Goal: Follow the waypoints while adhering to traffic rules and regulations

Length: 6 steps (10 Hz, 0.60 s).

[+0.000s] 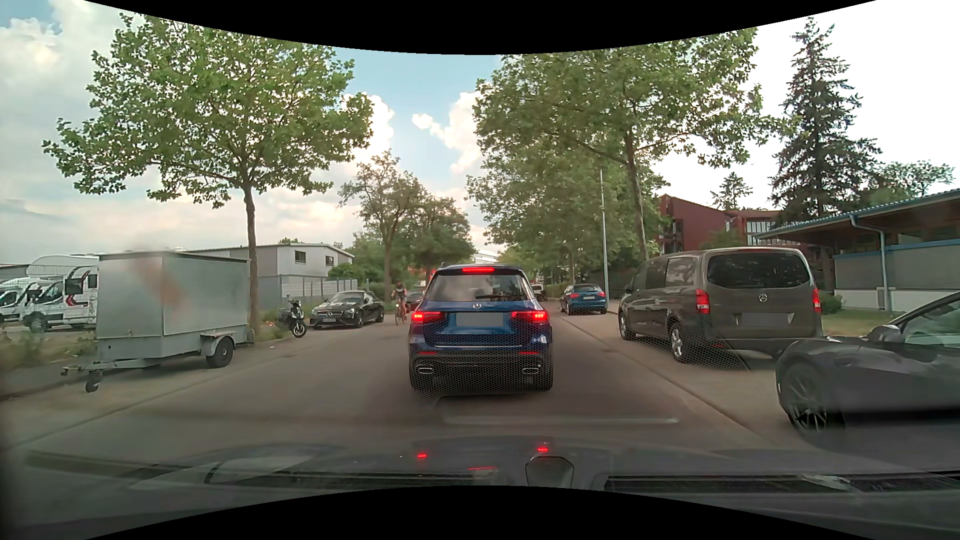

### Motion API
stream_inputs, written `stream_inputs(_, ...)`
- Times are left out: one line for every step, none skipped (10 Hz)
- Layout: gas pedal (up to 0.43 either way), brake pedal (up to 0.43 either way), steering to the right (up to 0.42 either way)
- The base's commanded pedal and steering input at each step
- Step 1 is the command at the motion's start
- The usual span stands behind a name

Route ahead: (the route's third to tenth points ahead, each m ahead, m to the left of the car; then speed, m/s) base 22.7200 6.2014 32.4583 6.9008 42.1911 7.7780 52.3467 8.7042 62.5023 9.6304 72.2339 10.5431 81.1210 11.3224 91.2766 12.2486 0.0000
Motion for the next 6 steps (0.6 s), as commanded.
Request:
stream_inputs(0.0,0.189,0.009)
stream_inputs(0.0,0.189,0.009)
stream_inputs(0.0,0.189,0.009)
stream_inputs(0.0,0.189,0.009)
stream_inputs(0.0,0.189,0.009)
stream_inputs(0.0,0.189,0.009)
